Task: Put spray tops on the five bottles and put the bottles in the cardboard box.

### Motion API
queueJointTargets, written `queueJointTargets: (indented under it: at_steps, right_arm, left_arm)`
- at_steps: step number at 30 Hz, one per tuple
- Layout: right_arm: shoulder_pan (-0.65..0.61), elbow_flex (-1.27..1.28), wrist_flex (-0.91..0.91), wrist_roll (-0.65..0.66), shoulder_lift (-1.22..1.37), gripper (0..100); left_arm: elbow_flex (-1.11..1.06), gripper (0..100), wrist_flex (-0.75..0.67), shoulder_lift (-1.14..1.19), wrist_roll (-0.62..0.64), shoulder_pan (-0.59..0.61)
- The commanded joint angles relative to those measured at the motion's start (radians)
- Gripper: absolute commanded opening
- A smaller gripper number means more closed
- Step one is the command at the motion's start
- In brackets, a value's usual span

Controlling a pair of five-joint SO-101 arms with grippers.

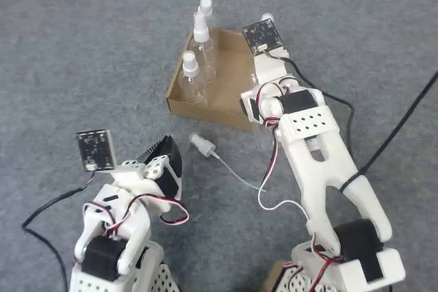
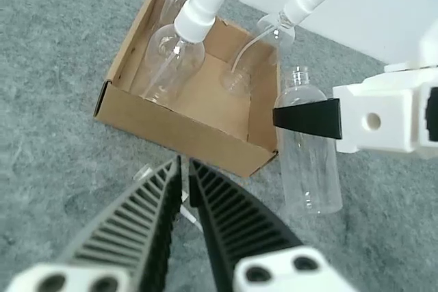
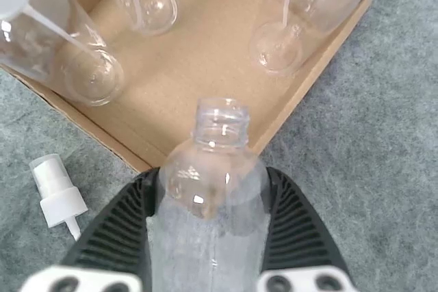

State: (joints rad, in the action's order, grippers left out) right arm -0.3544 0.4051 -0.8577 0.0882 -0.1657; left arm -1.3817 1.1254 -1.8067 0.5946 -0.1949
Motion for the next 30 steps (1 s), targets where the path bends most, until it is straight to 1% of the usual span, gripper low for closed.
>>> queueJointTargets:
  at_steps: [1,4,12,16,19,26,28,30]
  right_arm:
    - [0.016,-0.043,0.021,-0.005,-0.065,1.3]
    - [0.016,-0.043,0.021,-0.003,-0.065,1.3]
    - [0.016,-0.043,0.021,-0.003,-0.065,1.3]
    - [0.016,-0.043,0.021,-0.003,-0.065,1.3]
    - [0.016,-0.043,0.021,-0.003,-0.065,1.3]
    - [0.016,-0.043,0.021,-0.003,-0.065,1.3]
    - [0.016,-0.043,0.021,-0.003,-0.065,1.3]
    - [0.016,-0.043,0.021,-0.003,-0.065,1.3]
  left_arm:
    - [0.059,1,0.003,0.015,0.008,-0.005]
    - [0.111,1,0.003,0.121,0.009,-0.005]
    - [0.291,1,-0.002,0.572,0.037,-0.005]
    - [0.344,1,-0.003,0.715,0.055,-0.005]
    - [0.367,1,-0.003,0.773,0.089,-0.005]
    - [0.367,2,-0.017,0.810,0.094,-0.006]
    - [0.358,6,-0.034,0.812,0.094,-0.006]
    - [0.344,12,-0.040,0.812,0.107,-0.008]
